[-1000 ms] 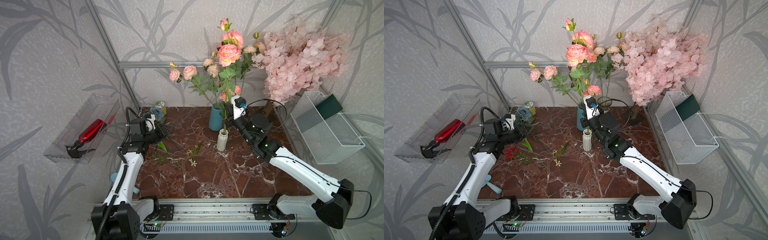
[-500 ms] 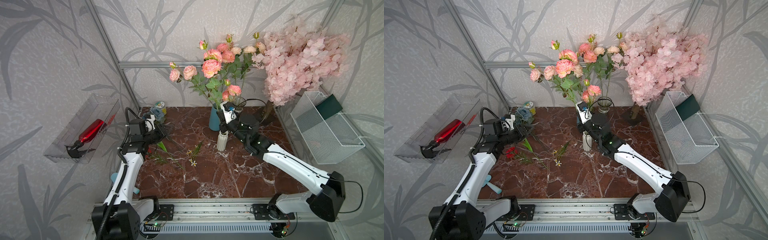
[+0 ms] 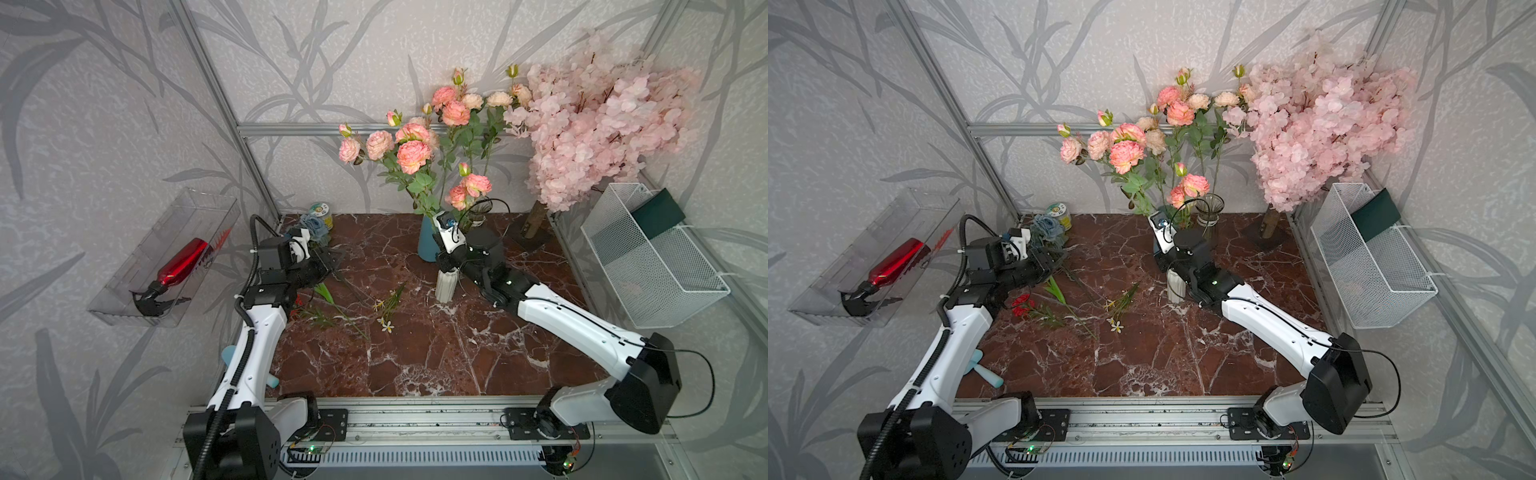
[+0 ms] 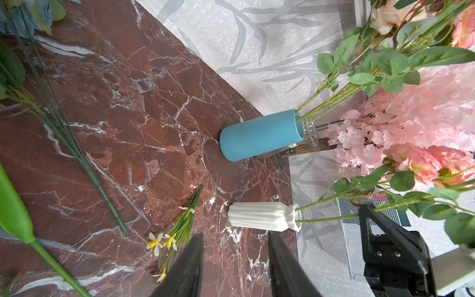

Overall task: Place the pink flowers into the vase
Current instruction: Place the flower in the vase.

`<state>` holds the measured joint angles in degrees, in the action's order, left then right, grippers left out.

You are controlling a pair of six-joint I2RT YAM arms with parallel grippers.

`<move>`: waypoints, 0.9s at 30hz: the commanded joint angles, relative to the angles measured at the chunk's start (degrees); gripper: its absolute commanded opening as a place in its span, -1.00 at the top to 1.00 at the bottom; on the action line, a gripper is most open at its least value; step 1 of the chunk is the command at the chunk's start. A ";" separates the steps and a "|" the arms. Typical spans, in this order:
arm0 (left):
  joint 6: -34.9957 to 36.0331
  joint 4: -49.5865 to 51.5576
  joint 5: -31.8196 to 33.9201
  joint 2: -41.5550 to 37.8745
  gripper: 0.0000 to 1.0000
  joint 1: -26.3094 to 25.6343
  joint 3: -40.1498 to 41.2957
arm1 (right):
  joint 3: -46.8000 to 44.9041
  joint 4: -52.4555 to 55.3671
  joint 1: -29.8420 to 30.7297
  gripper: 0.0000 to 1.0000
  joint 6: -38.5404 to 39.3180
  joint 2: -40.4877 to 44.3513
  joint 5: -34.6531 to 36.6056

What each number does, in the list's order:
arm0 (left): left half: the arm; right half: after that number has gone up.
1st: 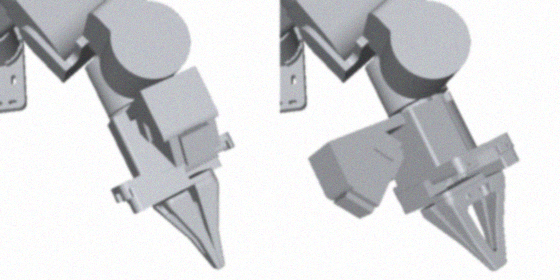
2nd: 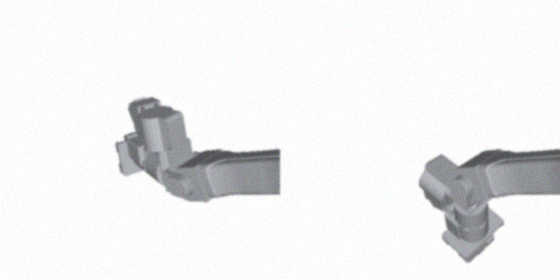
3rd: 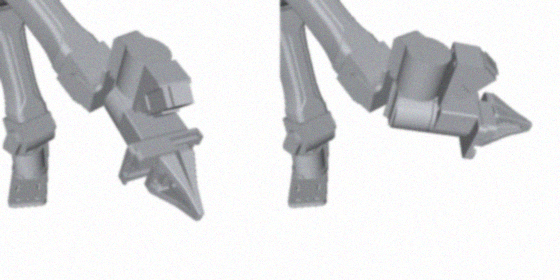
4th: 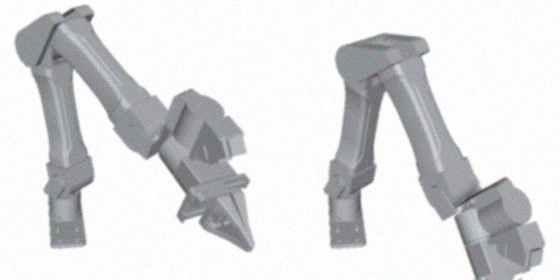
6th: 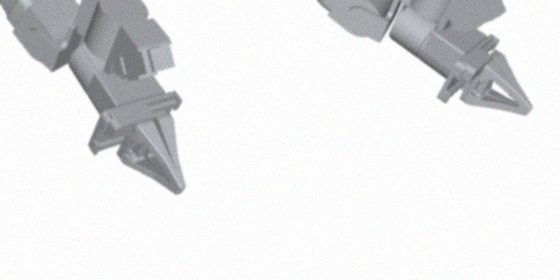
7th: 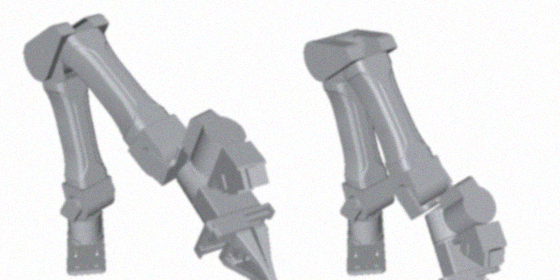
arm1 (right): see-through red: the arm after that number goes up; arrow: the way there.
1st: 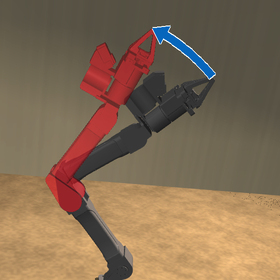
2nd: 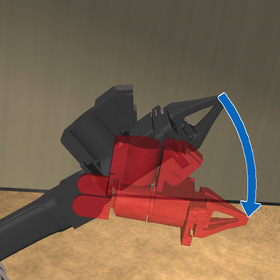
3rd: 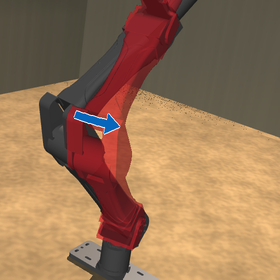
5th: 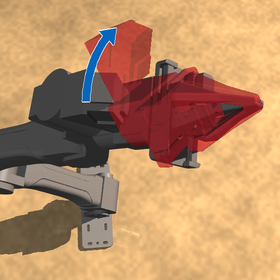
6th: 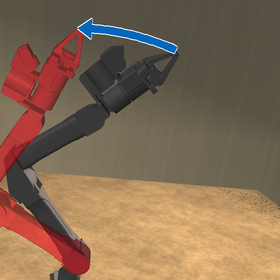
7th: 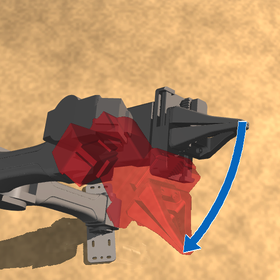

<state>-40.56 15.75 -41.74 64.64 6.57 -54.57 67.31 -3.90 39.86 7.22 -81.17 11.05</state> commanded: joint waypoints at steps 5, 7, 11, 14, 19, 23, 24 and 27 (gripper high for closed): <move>-0.14 -1.73 -0.90 -0.92 0.14 0.38 0.79 | 0.93 3.98 -0.72 1.00 0.18 -1.09 2.31; -0.14 -1.73 -0.92 -0.92 0.14 0.46 0.78 | 0.81 3.90 -0.67 0.99 0.07 -1.23 2.46; -0.07 -1.50 -0.76 -1.10 0.14 0.39 0.78 | 0.28 3.57 -0.73 0.98 -0.19 -1.36 3.09; 0.04 -1.51 -0.78 -1.10 0.14 0.46 0.78 | -0.19 3.04 -0.83 0.97 -0.36 -1.28 4.15; 0.12 -1.40 -0.69 -1.10 0.14 0.50 0.68 | -1.66 1.66 -1.51 0.92 -1.30 -0.54 5.88; 0.04 -1.41 -0.78 -1.01 0.14 0.66 0.69 | -2.78 1.13 -1.64 0.76 -1.69 -0.05 6.39; 0.04 -1.34 -0.84 -1.01 0.14 0.64 0.64 | -2.80 1.06 -1.70 0.69 -1.75 -0.05 6.52; 0.00 -1.44 -0.89 -1.03 0.14 0.86 0.69 | -3.28 0.45 -1.71 0.51 -1.94 0.48 6.39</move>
<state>-40.58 15.62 -41.93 64.64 6.90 -54.26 64.84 -2.50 38.50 5.78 -81.84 16.19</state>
